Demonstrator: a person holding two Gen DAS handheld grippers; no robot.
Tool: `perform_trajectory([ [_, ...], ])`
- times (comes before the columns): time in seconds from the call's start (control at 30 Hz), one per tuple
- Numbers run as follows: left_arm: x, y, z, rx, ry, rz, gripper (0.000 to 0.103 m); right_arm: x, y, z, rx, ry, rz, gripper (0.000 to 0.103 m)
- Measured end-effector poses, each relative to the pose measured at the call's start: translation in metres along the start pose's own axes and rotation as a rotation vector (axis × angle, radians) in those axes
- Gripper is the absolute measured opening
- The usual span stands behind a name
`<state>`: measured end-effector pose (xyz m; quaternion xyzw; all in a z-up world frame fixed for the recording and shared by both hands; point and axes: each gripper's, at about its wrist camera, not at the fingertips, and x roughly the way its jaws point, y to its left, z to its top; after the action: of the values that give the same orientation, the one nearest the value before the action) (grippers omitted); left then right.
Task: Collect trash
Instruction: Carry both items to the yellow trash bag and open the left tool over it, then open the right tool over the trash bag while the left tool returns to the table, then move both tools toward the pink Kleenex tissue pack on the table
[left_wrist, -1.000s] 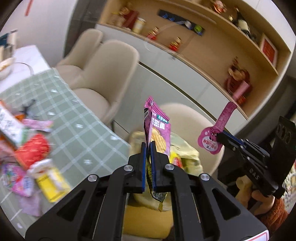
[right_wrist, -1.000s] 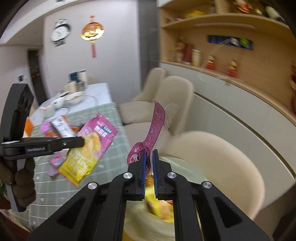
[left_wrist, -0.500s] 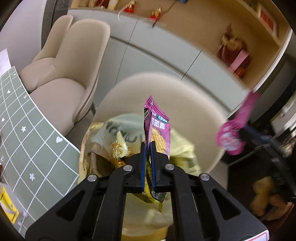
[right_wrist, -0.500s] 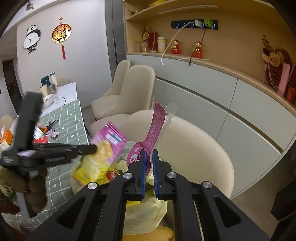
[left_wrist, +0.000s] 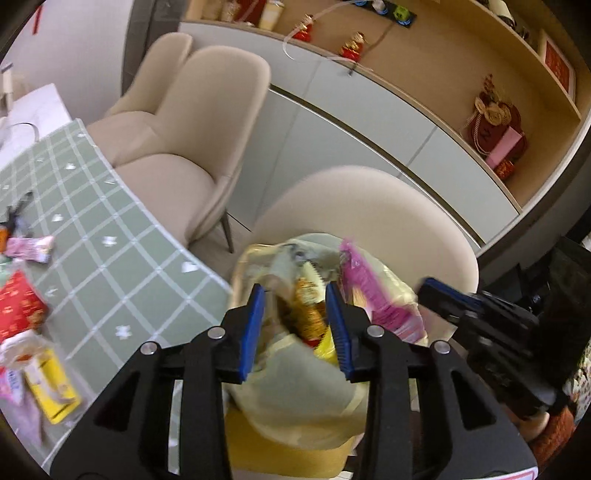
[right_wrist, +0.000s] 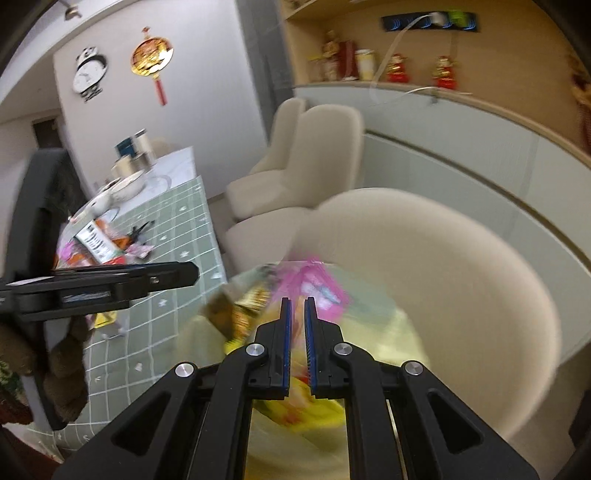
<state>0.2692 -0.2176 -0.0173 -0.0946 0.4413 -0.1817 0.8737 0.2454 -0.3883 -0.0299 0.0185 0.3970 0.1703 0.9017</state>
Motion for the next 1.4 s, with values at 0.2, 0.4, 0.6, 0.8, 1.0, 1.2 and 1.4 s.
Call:
perform_trajectory([
  [0.2, -0.036, 0.035, -0.015, -0.059, -0.038, 0.058, 0.033, 0.067, -0.006, -0.018, 0.033, 0.209, 0.001, 0.009],
  [0.4, -0.049, 0.074, -0.038, -0.150, -0.038, 0.110, 0.034, 0.075, -0.011, -0.025, 0.070, 0.254, -0.002, 0.009],
  [0.6, -0.064, 0.101, -0.056, -0.197, -0.043, 0.157, 0.036, 0.043, 0.013, -0.013, 0.027, 0.150, -0.064, 0.012],
  [0.8, -0.100, 0.131, -0.065, -0.235, -0.108, 0.228, 0.038, 0.012, 0.054, 0.001, -0.050, 0.057, -0.068, 0.032],
  [1.0, -0.144, 0.171, -0.077, -0.272, -0.146, 0.306, 0.038, -0.005, 0.122, 0.024, -0.104, -0.004, -0.005, 0.032],
  [1.2, -0.193, 0.220, -0.086, -0.311, -0.158, 0.371, 0.038, 0.000, 0.203, 0.041, -0.184, -0.039, 0.091, 0.032],
  [1.4, -0.224, 0.265, -0.090, -0.307, -0.157, 0.360, 0.045, 0.010, 0.257, 0.057, -0.262, -0.065, 0.139, 0.035],
])
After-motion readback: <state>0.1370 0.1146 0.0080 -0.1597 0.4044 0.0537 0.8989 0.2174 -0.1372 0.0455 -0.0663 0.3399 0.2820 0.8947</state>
